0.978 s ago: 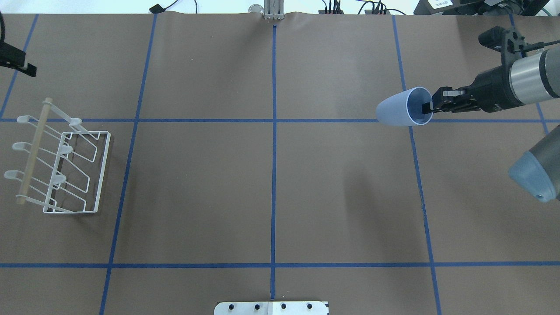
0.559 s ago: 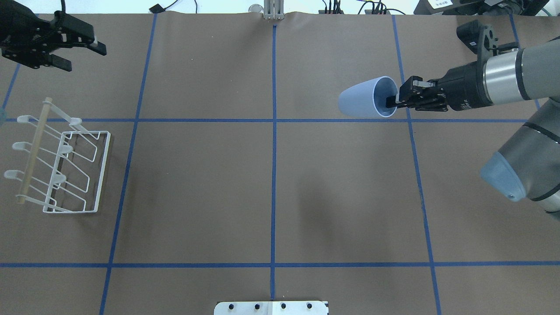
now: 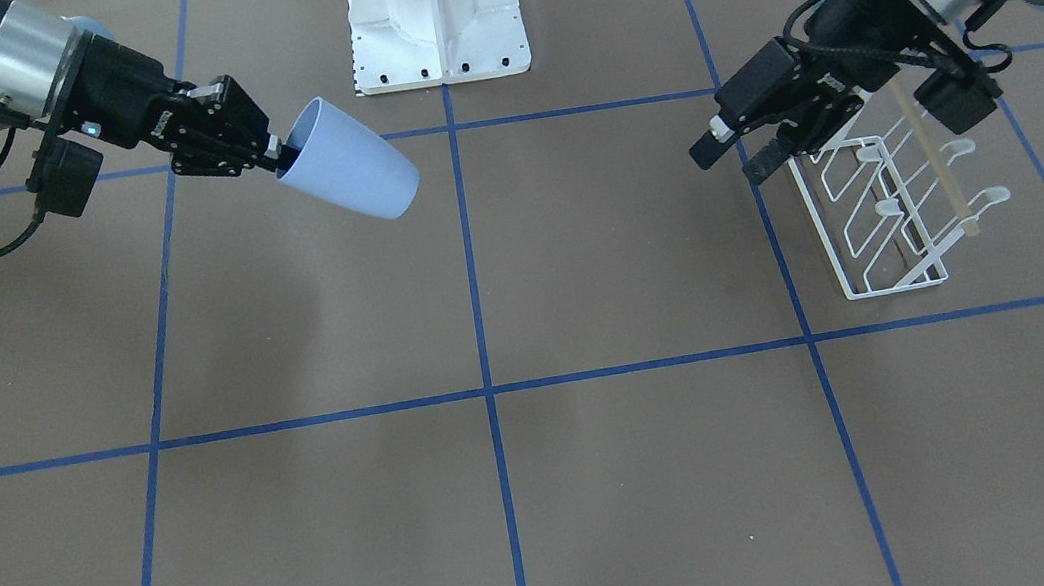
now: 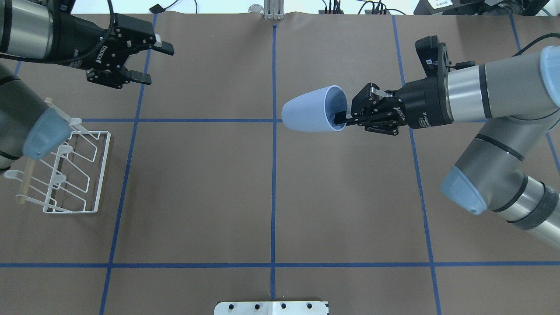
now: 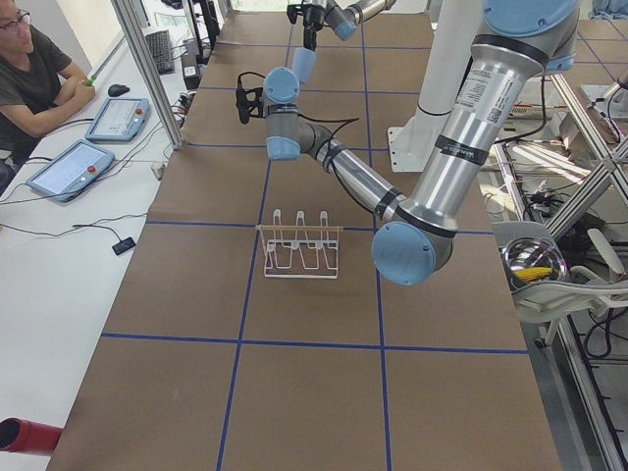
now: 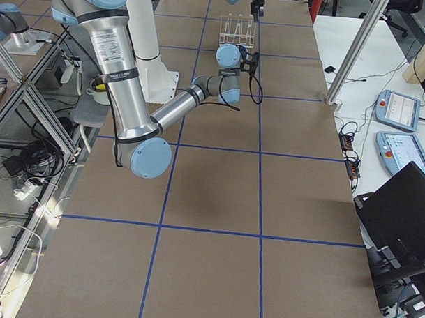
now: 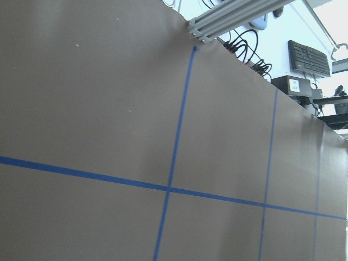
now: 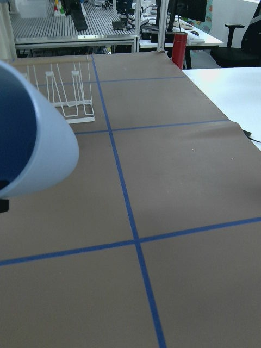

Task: Hang cup on cup holder
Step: 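Lift the cup and carry it toward the center while the left arm approaches, then close the left gripper on the cup's base beside the right gripper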

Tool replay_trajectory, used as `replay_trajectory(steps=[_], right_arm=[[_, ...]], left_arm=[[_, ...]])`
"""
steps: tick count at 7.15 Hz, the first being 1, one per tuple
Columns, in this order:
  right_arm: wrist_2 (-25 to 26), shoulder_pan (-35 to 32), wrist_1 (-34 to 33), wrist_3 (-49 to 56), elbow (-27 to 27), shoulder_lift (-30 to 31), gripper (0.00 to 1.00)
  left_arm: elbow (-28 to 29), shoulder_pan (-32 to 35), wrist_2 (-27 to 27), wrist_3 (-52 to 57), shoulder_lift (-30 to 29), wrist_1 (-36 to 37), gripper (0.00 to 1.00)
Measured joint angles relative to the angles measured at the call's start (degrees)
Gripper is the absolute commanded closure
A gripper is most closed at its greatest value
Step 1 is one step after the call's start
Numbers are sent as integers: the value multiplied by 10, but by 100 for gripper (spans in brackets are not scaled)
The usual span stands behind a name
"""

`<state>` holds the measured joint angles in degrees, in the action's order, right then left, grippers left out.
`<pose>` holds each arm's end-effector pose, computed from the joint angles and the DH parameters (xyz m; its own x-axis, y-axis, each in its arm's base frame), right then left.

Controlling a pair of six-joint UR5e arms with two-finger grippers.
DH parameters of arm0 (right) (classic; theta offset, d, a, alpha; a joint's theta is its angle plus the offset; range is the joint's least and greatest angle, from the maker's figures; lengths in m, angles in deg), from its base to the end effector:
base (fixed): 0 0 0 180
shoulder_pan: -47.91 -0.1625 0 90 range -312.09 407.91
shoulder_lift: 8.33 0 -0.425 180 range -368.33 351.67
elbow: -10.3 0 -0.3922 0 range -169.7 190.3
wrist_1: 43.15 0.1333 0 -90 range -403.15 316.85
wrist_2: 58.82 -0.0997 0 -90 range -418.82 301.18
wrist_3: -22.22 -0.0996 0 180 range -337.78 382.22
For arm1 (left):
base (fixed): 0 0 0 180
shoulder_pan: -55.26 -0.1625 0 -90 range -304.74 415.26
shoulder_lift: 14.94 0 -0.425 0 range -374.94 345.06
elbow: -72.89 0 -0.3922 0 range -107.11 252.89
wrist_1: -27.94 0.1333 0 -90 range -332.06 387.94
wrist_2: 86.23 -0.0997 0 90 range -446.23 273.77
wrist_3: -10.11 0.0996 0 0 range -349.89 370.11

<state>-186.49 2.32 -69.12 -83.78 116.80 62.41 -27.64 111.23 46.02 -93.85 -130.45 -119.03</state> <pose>-0.3116 -0.4216 0.2229 -0.1541 0.1545 0.9759 -0.1056 0.9795 -0.1717 0.2632 -0.5083 0.2119 -0.0859 -0.1919 -0.9776 0.2236 0.9525 -0.2066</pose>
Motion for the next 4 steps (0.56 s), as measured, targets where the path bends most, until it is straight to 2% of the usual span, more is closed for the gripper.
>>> replay_trajectory(steps=[2,4], right_arm=[[16,26,78,-93,0,-9,100],[55,54,153,-196,-4,-21,100]], left_arm=[[11,-46,-22,-129,-24,-102,2],[13,-97,-104,-232,-27,-211,2]])
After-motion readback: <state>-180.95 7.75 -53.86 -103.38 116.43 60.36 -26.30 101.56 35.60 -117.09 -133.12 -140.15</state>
